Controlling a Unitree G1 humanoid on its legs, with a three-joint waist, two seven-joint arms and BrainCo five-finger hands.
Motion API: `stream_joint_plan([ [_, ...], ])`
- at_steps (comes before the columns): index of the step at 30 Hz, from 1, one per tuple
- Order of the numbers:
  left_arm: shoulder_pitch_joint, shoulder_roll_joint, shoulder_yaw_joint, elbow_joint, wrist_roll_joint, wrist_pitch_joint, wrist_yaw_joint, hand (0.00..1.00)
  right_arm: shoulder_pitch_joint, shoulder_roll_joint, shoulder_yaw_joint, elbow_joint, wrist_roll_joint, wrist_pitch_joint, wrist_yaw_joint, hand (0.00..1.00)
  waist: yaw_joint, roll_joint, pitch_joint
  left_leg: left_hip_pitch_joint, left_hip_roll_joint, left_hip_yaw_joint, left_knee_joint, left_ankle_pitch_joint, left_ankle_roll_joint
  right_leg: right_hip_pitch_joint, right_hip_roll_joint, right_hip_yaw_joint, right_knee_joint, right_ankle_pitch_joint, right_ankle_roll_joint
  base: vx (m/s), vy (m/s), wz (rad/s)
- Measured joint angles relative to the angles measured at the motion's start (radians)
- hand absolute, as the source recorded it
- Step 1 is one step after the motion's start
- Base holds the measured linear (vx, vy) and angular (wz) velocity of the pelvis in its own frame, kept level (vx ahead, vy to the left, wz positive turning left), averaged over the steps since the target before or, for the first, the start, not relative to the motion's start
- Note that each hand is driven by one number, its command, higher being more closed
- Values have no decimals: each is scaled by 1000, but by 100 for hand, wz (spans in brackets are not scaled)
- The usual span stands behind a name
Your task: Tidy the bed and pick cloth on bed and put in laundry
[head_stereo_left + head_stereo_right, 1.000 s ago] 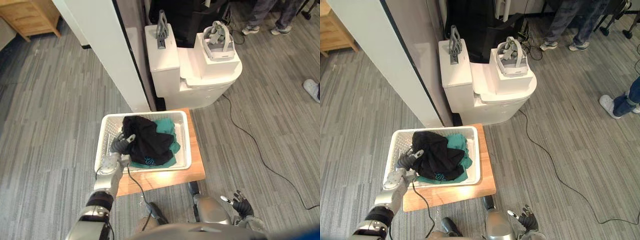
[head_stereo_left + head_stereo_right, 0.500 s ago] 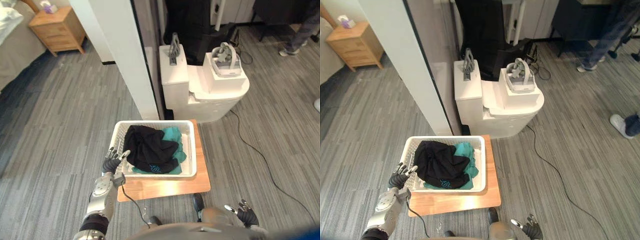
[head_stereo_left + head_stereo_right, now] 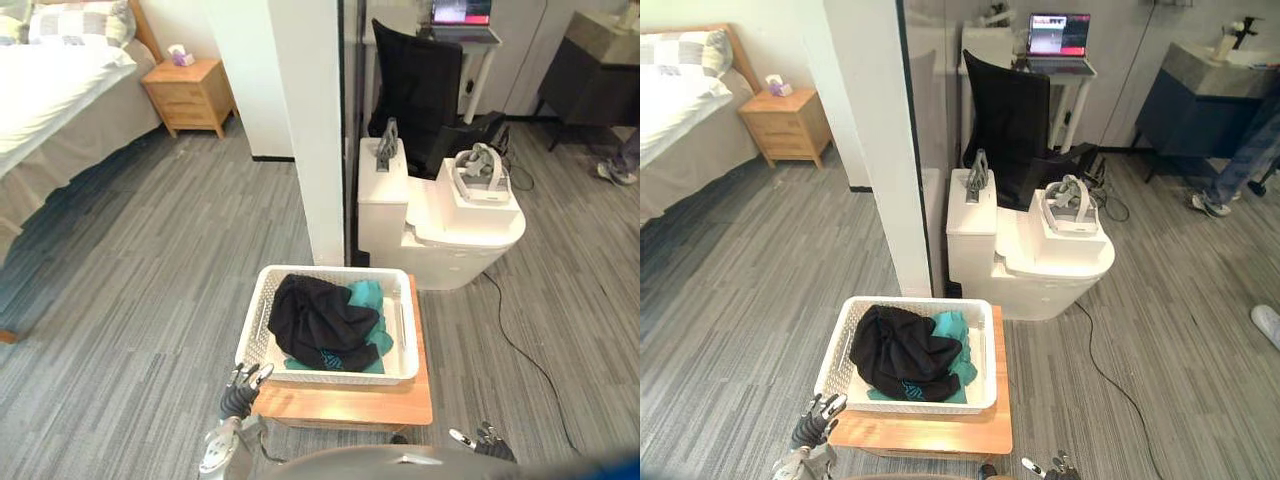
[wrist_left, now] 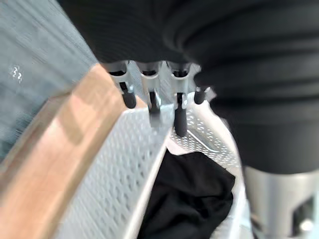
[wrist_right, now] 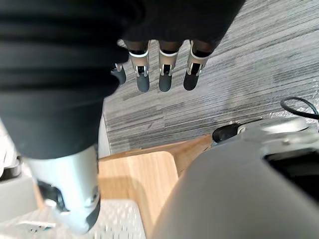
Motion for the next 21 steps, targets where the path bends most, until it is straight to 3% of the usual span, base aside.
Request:
stream_joint_plan([
  [4,-28,-30,38,61,105,-18,-7,0,-5,0,-14,16,3,0,13,0,4,4,-4,4,1,0,-1,-3,-3,6,2,0,-5,0,0,-1,-5,2],
  [7,-45,-35,46,74,126,0,14,0,-12,1,-23,31,2,0,15,0,4,5,-6,5,2,2,-1,-3,-4,6,4,3,-8,3,-5,7,-26,-4],
  [13,-108,-29,100,108,191,105,62,0,-38,-4,-31,64,1,15,15,0,11,11,-15,11,5,2,1,-7,-8,6,8,4,-9,5,-6,2,-12,-1],
  [15,-130,-34,105,197,228,233,37,0,-45,-5,-29,81,-5,28,14,0,5,5,-15,11,5,0,3,-8,-9,4,10,7,-10,5,-6,-15,-33,-5],
  [17,-126,-47,124,255,216,289,9,0,-63,0,-26,88,-5,33,14,0,0,0,-15,10,5,-1,3,-9,-11,4,11,7,-11,6,-6,-22,-33,0],
  [21,-135,-45,103,260,224,295,12,0,-72,2,-12,98,-7,36,15,0,2,-12,-9,12,6,0,4,-9,-10,4,12,9,-15,6,-7,-42,-42,-1],
])
